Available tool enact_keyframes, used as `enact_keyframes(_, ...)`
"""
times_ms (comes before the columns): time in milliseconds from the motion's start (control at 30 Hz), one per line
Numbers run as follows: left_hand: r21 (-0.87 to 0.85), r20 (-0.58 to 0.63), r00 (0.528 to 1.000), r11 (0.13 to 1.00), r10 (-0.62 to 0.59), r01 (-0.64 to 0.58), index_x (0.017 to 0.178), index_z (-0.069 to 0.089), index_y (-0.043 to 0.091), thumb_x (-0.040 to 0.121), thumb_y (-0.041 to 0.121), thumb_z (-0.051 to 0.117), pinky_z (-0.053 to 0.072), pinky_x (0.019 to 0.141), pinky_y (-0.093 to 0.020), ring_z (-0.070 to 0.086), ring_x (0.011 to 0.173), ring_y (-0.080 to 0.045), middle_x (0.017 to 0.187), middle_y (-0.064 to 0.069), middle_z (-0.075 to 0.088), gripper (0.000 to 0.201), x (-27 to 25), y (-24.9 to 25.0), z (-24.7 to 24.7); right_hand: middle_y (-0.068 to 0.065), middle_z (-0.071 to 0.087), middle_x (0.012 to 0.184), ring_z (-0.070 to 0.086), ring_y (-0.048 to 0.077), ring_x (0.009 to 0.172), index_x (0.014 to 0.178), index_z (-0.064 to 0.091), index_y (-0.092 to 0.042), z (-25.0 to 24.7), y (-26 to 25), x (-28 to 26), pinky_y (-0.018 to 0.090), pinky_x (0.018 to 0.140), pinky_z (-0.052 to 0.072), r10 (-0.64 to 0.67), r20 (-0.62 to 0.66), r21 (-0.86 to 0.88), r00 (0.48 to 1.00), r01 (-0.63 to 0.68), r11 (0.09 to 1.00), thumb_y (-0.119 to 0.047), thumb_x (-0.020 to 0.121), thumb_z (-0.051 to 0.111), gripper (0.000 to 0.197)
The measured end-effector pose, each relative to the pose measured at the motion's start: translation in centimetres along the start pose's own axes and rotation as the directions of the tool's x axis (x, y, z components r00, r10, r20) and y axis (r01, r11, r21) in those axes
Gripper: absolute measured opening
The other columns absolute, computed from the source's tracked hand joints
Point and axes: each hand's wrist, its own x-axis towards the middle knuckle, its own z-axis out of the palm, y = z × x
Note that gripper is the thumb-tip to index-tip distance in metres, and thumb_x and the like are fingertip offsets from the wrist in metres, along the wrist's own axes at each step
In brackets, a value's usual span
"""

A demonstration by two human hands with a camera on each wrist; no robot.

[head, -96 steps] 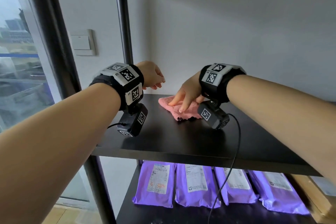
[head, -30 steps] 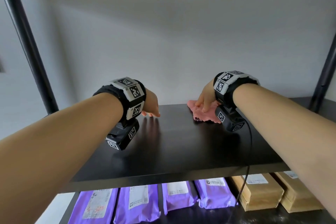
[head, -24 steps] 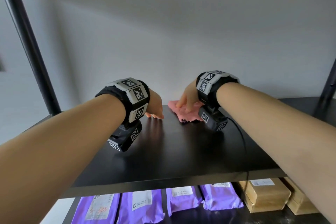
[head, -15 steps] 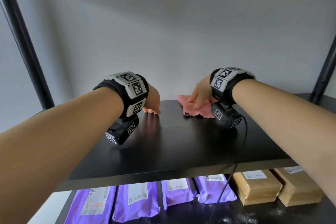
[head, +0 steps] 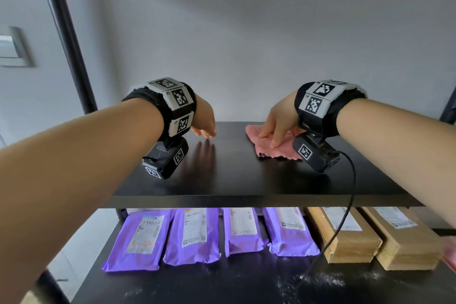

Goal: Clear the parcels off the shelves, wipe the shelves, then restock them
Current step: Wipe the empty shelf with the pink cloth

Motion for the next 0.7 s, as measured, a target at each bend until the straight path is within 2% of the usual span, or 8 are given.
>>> enact_keyframes(100,-0.012,0.009,1.0,1.0,0.006,-0.006,0.13,0.055,0.013,0.099,0.022,0.045,0.039,0.061,-0.008,0.054,0.12,-0.009,0.13,0.003,0.058,0.034,-1.0,-1.0,0.3,-0.005,0.037,0.148,0.046,0.011,0.119,0.147,0.029,-0.027,0.0,-1.8,-1.0,0.012,0.082,0.031,-0.089,-0.007,0.033,0.996,0.09,0.995,-0.026,0.097,0.048,0.053)
enact_keyframes(200,-0.043,-0.036,0.999,0.999,0.005,-0.006,0.13,0.054,0.009,0.098,0.013,0.047,0.044,0.048,-0.006,0.055,0.12,-0.013,0.131,-0.004,0.058,0.034,-2.6,-1.8,0.7,-0.004,0.038,0.148,0.046,0.007,0.105,0.148,0.027,-0.026,-0.1,-3.7,-1.2,0.0,0.056,0.034,-0.176,-0.063,0.025,0.982,0.178,0.984,-0.027,0.098,0.046,0.053)
enact_keyframes(267,-0.003,-0.018,1.0,1.0,-0.009,0.009,0.134,0.049,0.007,0.098,0.009,0.045,0.045,0.049,-0.008,0.051,0.124,-0.015,0.134,-0.006,0.055,0.036,-3.3,-2.3,0.9,-0.004,0.037,0.149,0.046,0.004,0.1,0.148,0.027,-0.026,-0.1,-4.9,-1.6,-0.001,0.05,0.032,-0.248,-0.102,0.034,0.963,0.253,0.967,-0.028,0.098,0.046,0.053)
enact_keyframes(300,0.004,-0.015,1.0,1.0,-0.011,0.011,0.134,0.049,0.005,0.098,0.006,0.044,0.044,0.047,-0.006,0.05,0.125,-0.016,0.135,-0.008,0.054,0.036,-3.7,-2.4,1.0,-0.005,0.037,0.148,0.047,0.003,0.106,0.147,0.029,-0.027,-0.1,-5.5,-1.7,0.001,0.054,0.032,-0.271,-0.118,0.04,0.955,0.277,0.96,-0.028,0.097,0.048,0.053)
enact_keyframes(367,0.02,-0.03,1.0,1.0,0.004,-0.003,0.131,0.051,0.002,0.097,0.002,0.044,0.041,0.038,-0.004,0.051,0.123,-0.019,0.133,-0.012,0.055,0.035,-4.6,-2.7,0.9,-0.007,0.037,0.149,0.04,0.005,0.123,0.145,0.034,-0.028,0.0,-6.6,-2.0,0.003,0.073,0.028,-0.319,-0.132,0.042,0.939,0.327,0.944,-0.028,0.095,0.052,0.053)
enact_keyframes(433,-0.039,-0.055,0.998,0.999,-0.023,0.021,0.13,0.052,0.002,0.097,0.0,0.043,0.042,0.038,-0.005,0.053,0.122,-0.019,0.132,-0.011,0.056,0.034,-5.2,-2.7,0.8,-0.006,0.036,0.149,0.035,0.009,0.131,0.144,0.036,-0.03,0.2,-7.6,-2.4,0.012,0.089,0.022,-0.362,-0.136,0.0,0.922,0.366,0.931,-0.031,0.094,0.054,0.053)
enact_keyframes(567,-0.138,-0.097,0.995,0.99,-0.014,0.001,0.13,0.053,0.006,0.096,0.002,0.047,0.045,0.048,-0.009,0.054,0.12,-0.017,0.131,-0.008,0.056,0.035,-5.5,-2.1,0.6,-0.006,0.037,0.147,0.035,0.012,0.131,0.143,0.032,-0.037,1.4,-7.7,-3.8,0.018,0.095,0.023,-0.383,-0.156,-0.016,0.91,0.385,0.923,-0.037,0.094,0.051,0.053)
enact_keyframes(700,-0.128,-0.103,0.991,0.987,0.08,-0.093,0.13,0.054,0.013,0.096,0.008,0.049,0.04,0.06,-0.011,0.058,0.115,-0.016,0.126,-0.004,0.06,0.035,-5.2,-0.7,0.9,-0.006,0.04,0.146,0.04,0.016,0.131,0.139,0.038,-0.041,2.9,-4.9,-5.2,0.027,0.111,0.029,-0.278,-0.117,0.137,0.953,0.293,0.946,-0.038,0.091,0.056,0.051)
